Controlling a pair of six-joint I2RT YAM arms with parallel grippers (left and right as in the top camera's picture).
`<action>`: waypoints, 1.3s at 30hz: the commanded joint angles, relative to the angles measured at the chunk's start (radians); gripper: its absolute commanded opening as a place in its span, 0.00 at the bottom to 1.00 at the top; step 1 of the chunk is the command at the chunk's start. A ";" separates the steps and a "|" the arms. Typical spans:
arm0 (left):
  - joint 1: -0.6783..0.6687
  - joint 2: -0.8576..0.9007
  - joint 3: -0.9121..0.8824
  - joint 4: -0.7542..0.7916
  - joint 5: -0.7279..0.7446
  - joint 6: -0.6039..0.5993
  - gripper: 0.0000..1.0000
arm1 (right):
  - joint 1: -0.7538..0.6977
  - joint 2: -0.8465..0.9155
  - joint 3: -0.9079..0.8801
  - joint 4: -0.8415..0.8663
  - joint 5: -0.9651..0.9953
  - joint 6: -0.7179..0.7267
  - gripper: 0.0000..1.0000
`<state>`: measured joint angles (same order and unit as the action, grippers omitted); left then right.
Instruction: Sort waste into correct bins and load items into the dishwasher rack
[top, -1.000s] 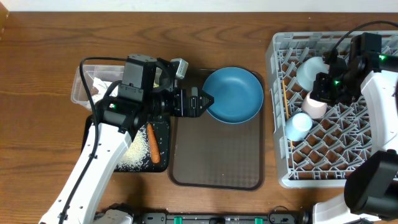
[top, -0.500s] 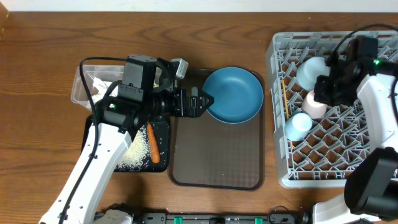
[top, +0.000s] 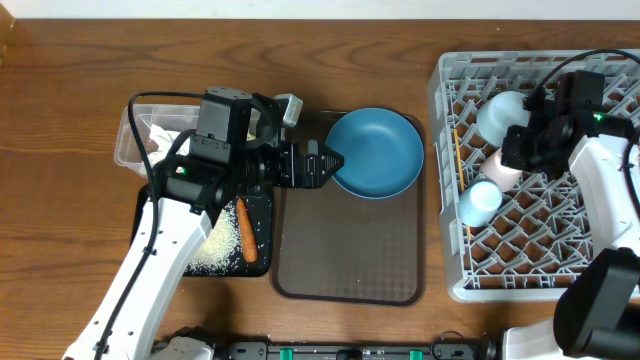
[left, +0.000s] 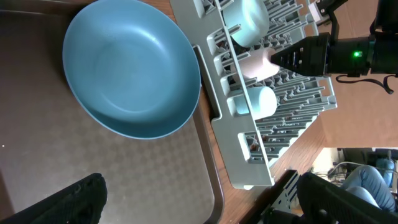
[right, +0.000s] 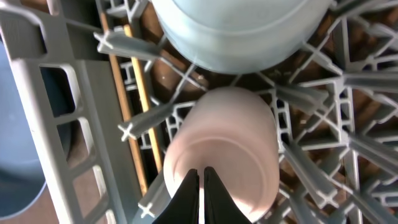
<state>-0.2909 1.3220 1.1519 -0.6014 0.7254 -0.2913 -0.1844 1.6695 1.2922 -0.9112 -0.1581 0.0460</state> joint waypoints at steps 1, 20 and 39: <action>0.000 0.004 -0.004 0.000 -0.005 0.003 1.00 | 0.008 0.035 0.024 -0.038 0.030 0.017 0.06; 0.000 0.004 -0.004 0.000 -0.005 0.003 1.00 | 0.046 0.035 0.320 -0.294 -0.124 -0.003 0.08; 0.000 0.004 -0.004 0.000 -0.005 0.003 1.00 | 0.514 0.036 0.314 -0.254 -0.047 0.038 0.30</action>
<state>-0.2909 1.3220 1.1519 -0.6018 0.7258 -0.2913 0.2752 1.6974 1.5990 -1.1687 -0.2272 0.0589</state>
